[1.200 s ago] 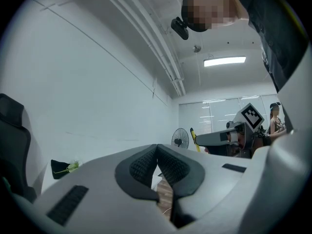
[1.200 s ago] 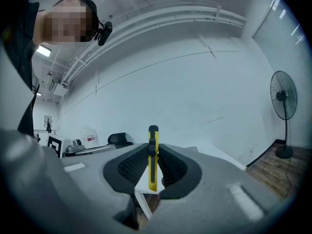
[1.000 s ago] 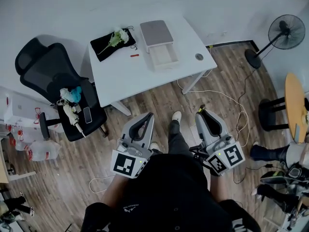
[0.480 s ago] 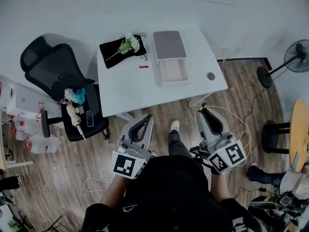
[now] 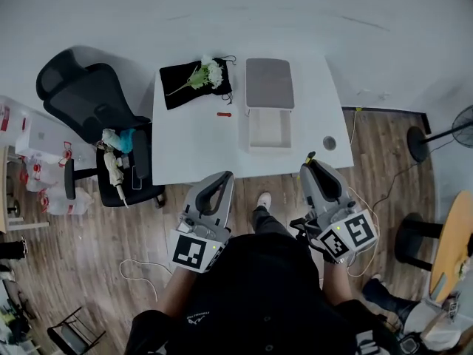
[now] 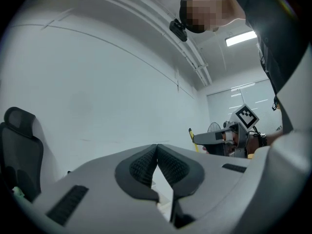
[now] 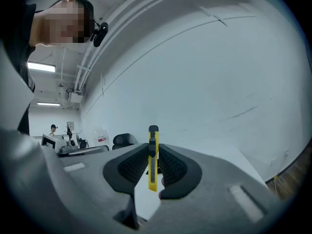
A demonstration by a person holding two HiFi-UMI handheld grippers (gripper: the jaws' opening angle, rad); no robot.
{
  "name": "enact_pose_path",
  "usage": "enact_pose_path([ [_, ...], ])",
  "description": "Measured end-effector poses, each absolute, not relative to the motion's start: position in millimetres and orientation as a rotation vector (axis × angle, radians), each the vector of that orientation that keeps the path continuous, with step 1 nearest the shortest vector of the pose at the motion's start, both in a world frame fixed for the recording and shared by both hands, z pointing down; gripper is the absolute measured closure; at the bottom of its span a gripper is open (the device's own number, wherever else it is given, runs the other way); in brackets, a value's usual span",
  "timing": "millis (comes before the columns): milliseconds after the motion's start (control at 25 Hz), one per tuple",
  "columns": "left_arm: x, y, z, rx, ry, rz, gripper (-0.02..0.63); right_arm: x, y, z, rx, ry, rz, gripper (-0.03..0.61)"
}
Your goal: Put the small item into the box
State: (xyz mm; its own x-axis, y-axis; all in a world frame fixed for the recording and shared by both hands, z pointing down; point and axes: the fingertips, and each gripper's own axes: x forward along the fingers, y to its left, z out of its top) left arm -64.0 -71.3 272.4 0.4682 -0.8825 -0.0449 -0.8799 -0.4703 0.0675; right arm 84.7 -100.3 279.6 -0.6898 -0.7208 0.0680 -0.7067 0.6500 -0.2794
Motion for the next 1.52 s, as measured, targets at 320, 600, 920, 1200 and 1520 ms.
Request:
enact_pose_path([
  [320, -52, -119, 273, 2.526, -1.787, -0.085, 0.609, 96, -173, 288, -1.029, 2.886, -0.470, 0.509],
  [600, -43, -145, 276, 2.454, -1.897, -0.092, 0.609, 96, -210, 293, -0.895, 2.952, -0.459, 0.509],
  [920, -39, -174, 287, 2.451, -1.837, -0.085, 0.609, 97, -234, 303, -0.918, 2.979, -0.493, 0.509],
  [1200, -39, -211, 309, 2.503, -1.668, -0.088, 0.609, 89, -258, 329, -1.046, 3.013, -0.540, 0.509],
  [1520, -45, -269, 324, 2.570, -1.479, -0.076, 0.609, 70, -290, 353, -1.193, 3.024, -0.616, 0.509],
])
